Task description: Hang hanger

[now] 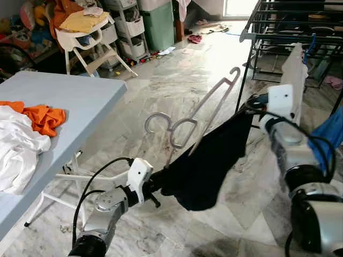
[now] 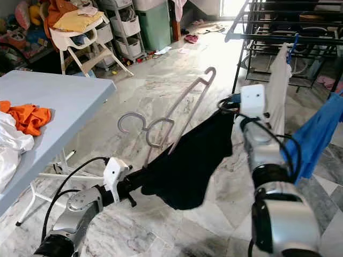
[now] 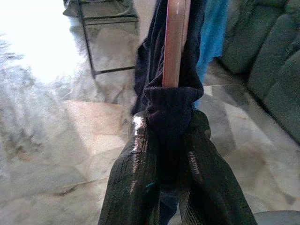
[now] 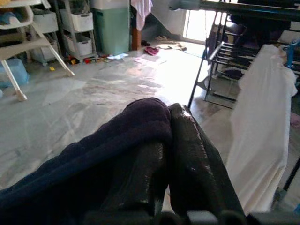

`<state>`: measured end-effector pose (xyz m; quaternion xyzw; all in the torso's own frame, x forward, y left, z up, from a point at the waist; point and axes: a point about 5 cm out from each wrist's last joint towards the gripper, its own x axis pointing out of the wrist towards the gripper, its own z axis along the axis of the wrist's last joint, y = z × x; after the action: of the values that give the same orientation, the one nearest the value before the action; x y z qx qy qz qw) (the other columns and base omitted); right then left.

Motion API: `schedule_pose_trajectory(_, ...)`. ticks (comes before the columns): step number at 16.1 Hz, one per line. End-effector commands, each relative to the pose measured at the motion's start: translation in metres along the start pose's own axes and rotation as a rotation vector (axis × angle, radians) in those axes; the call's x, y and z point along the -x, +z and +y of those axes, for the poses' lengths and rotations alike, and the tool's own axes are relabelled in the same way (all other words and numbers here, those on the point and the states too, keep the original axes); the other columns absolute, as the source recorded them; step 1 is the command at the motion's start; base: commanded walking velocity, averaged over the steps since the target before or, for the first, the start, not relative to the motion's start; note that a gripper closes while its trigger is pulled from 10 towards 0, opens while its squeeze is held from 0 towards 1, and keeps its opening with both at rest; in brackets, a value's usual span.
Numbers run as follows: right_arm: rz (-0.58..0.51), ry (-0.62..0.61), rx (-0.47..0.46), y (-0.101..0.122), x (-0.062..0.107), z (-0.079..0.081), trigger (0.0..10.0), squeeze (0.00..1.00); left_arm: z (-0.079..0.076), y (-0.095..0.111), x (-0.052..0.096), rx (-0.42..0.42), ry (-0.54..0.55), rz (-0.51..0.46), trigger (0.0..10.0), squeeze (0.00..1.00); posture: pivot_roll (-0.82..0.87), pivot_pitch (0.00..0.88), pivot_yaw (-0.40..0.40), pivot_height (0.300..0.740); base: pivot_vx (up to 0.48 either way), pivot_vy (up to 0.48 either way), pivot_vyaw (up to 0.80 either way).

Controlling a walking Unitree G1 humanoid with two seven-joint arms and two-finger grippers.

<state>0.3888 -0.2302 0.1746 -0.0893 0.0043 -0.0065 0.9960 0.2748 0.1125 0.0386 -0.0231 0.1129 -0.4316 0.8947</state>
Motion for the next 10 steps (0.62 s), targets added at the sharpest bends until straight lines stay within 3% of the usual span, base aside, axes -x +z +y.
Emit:
schedule_pose_trajectory(1, -0.119, -0.095, -0.056, 0.042, -0.006, -0.029, 10.0, 0.00, 0.004, -0.023, 0.020, 0.056, 0.017, 0.098, 10.0, 0.00, -0.21, 0.000, 0.151, 0.740, 0.000, 0.000, 0.00)
schedule_pose_trajectory(4, -0.106, -0.081, -0.068, 0.049, -0.009, -0.034, 10.0, 0.00, 0.000, -0.023, 0.023, 0.049, -0.044, 0.092, 10.0, 0.00, -0.21, 0.000, 0.152, 0.740, 0.000, 0.000, 0.00)
schedule_pose_trajectory(6, -0.048, -0.042, -0.073, 0.045, -0.011, -0.028, 10.0, 0.00, -0.001, -0.016, 0.021, 0.067, -0.062, 0.036, 10.0, 0.00, -0.21, 0.000, 0.150, 0.740, 0.000, 0.000, 0.00)
schedule_pose_trajectory(10, -0.119, -0.088, -0.133, 0.057, -0.013, -0.029, 10.0, 0.00, -0.008, -0.024, 0.026, 0.079, -0.157, 0.087, 10.0, 0.00, -0.21, 0.000, 0.147, 0.740, 0.000, 0.000, 0.00)
